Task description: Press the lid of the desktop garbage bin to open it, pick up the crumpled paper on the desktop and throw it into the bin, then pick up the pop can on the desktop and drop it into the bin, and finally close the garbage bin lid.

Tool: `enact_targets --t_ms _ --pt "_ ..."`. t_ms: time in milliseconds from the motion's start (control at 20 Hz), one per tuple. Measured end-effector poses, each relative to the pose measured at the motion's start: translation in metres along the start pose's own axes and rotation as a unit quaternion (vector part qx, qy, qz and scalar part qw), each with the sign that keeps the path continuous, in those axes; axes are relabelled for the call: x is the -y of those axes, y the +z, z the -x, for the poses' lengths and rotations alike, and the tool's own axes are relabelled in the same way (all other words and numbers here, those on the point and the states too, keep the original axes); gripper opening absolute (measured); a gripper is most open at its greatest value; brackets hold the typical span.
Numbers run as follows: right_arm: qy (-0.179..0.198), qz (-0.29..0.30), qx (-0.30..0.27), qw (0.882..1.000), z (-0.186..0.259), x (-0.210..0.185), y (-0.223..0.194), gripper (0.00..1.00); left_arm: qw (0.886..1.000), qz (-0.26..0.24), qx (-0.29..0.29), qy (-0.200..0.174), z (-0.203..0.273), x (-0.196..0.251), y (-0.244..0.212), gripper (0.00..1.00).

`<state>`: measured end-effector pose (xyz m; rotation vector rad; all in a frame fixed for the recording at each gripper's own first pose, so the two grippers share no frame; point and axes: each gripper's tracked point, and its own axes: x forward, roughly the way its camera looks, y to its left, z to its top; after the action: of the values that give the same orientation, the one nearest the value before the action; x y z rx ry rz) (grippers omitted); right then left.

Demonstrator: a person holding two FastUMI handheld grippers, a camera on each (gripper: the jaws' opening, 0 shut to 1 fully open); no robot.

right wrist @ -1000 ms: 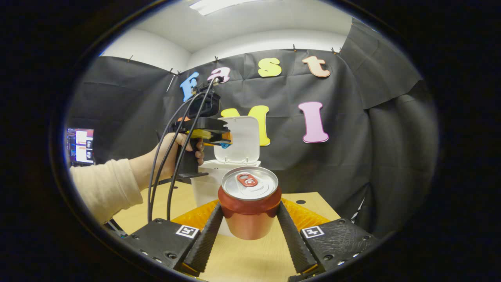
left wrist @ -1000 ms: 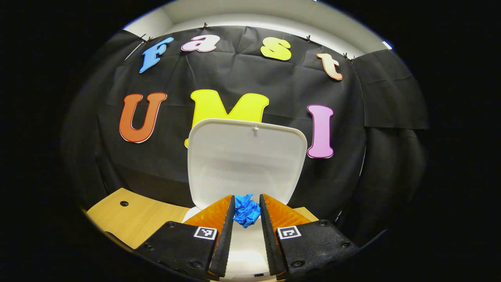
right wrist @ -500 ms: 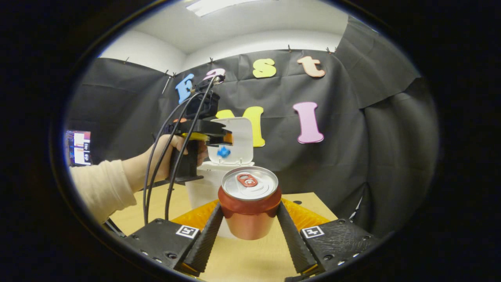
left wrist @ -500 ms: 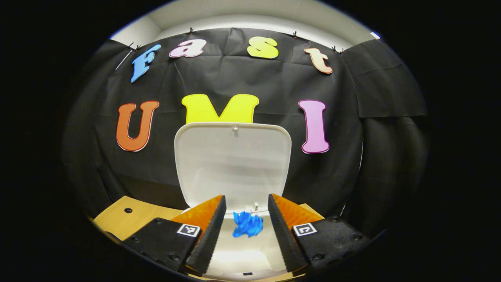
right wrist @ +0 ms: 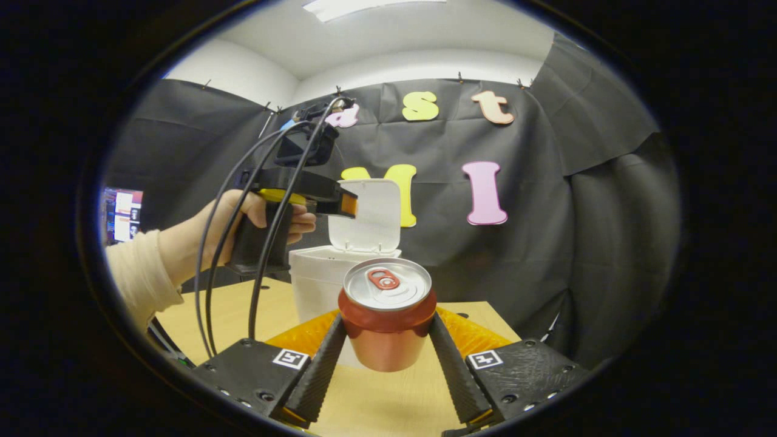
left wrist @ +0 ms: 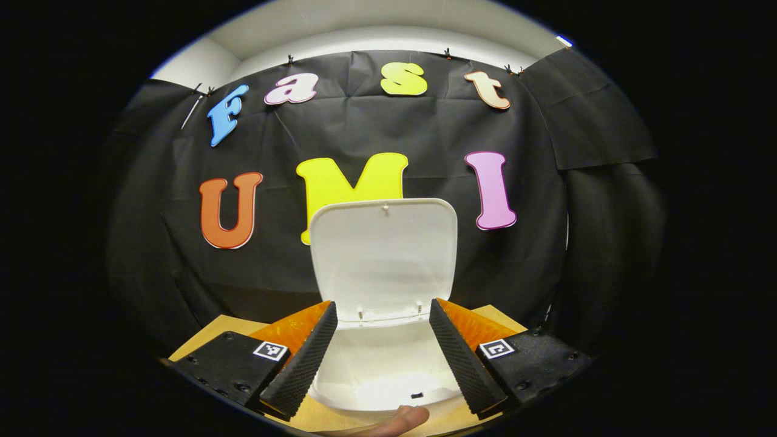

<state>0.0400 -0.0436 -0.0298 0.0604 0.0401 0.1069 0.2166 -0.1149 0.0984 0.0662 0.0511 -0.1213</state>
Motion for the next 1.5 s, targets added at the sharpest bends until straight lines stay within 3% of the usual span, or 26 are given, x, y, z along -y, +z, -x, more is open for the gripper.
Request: enact_targets --t_ms 400,550,750,1050,1250,1500 --pt "-0.002 0.001 -0.007 1.0 -0.002 -0.015 -0.006 0.81 0.999 -0.011 0.043 0.015 0.101 -0.05 -0.008 0.98" --pt "-0.01 0.022 -0.01 1.0 -0.001 -0.026 -0.009 0.8 0.997 -0.038 0.038 0.054 0.13 -0.085 -0.037 0.98" --pt "-0.012 0.052 -0.019 0.998 0.002 -0.043 -0.017 0.81 0.996 -0.013 0.026 0.081 0.154 -0.109 -0.083 0.98" --pt "0.038 0.028 -0.058 0.997 0.013 -0.072 -0.035 0.82 0.99 -0.014 0.024 0.138 0.172 -0.138 -0.131 0.98" --pt "0.014 0.027 -0.058 0.998 0.009 -0.065 -0.024 0.8 0.994 0.013 0.017 0.106 0.169 -0.117 -0.146 0.98" --pt "0.016 0.014 -0.061 0.998 -0.002 -0.061 0.006 0.8 0.997 0.008 0.015 0.08 0.173 -0.1 -0.155 0.98"
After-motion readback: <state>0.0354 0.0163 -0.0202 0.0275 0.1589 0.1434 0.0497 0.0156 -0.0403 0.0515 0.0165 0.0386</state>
